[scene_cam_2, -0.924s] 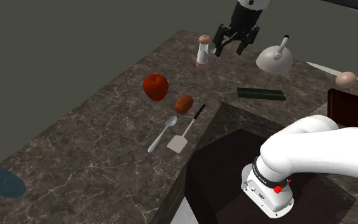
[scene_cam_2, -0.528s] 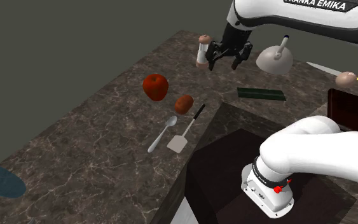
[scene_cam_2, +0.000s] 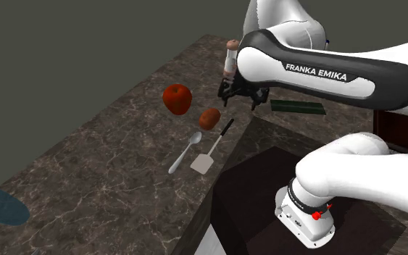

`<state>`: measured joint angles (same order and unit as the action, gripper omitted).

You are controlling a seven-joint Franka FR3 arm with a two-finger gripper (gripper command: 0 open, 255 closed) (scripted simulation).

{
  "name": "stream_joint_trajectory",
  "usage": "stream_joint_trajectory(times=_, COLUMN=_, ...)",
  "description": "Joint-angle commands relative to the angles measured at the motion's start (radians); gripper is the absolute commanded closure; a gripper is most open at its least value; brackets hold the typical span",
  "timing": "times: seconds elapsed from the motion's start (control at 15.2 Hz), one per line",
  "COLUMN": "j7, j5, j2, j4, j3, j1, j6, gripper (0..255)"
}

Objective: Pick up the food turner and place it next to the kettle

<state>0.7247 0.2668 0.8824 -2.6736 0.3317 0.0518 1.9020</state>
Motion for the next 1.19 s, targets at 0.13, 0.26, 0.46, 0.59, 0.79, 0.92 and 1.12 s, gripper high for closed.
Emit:
stream_joint_trajectory(times=0.13, j7=0.229, j5=0.078, j2=-0.048, j4=-0.046, j3=0.152, j1=0.014, j6=0.088, gripper=0)
stream_joint_trajectory(times=0.26, j7=0.341, j5=0.114, j2=-0.089, j4=-0.054, j3=0.23, j1=0.026, j6=0.133, gripper=0)
stream_joint_trajectory(times=0.46, j7=0.511, j5=0.157, j2=-0.173, j4=-0.048, j3=0.354, j1=0.062, j6=0.206, gripper=0)
stream_joint_trajectory(times=0.59, j7=0.553, j5=0.168, j2=-0.207, j4=-0.052, j3=0.394, j1=0.076, j6=0.242, gripper=0)
stream_joint_trajectory(times=0.79, j7=0.554, j5=0.177, j2=-0.237, j4=-0.074, j3=0.416, j1=0.082, j6=0.295, gripper=0)
stream_joint_trajectory(times=0.92, j7=0.555, j5=0.182, j2=-0.26, j4=-0.088, j3=0.432, j1=0.088, j6=0.331, gripper=0)
stream_joint_trajectory(times=1.12, j7=0.556, j5=0.185, j2=-0.279, j4=-0.099, j3=0.445, j1=0.093, j6=0.361, gripper=0)
